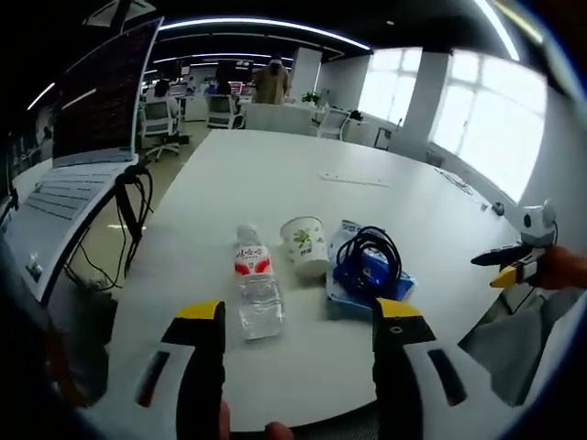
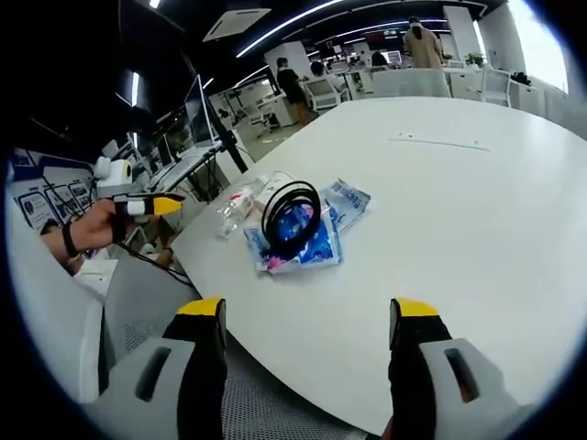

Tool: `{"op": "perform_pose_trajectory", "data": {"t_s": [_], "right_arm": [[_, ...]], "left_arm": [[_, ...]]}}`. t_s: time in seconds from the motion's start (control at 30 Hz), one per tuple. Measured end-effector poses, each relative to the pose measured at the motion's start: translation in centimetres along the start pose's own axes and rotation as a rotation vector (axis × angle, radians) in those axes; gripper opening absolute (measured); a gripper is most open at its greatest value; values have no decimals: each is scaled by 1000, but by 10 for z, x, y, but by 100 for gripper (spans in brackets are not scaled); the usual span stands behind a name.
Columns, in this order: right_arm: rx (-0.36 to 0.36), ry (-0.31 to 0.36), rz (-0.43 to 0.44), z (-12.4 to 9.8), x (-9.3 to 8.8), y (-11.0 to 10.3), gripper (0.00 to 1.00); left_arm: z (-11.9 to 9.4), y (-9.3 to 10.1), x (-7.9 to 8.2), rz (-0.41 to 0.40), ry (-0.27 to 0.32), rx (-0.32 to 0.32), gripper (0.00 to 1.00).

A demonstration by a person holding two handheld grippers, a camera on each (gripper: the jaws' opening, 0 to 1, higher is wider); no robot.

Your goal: Arrange the tabletop items into an orderly group along one side of the table until the central work area is clear of visible clutter.

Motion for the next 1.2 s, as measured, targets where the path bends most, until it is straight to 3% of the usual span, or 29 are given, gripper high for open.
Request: {"op": "perform_pose_trajectory", "data": {"t_s": [1.2], "right_arm": [[-25,-3,27,-5,-3,5,72]], "left_arm": [[22,-6,4,2,-16,-2,65]]}}
Point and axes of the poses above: the point that each gripper's makers call its tool centre point, and the gripper's own axes: z roughly forward along the fingers, y roughly to its right, x roughly out of its top, the point moved 9 cm from there along -z, roughly backward along the fingers, and after that the axes turned 5 degrees about -z, right-handed, at the moved point
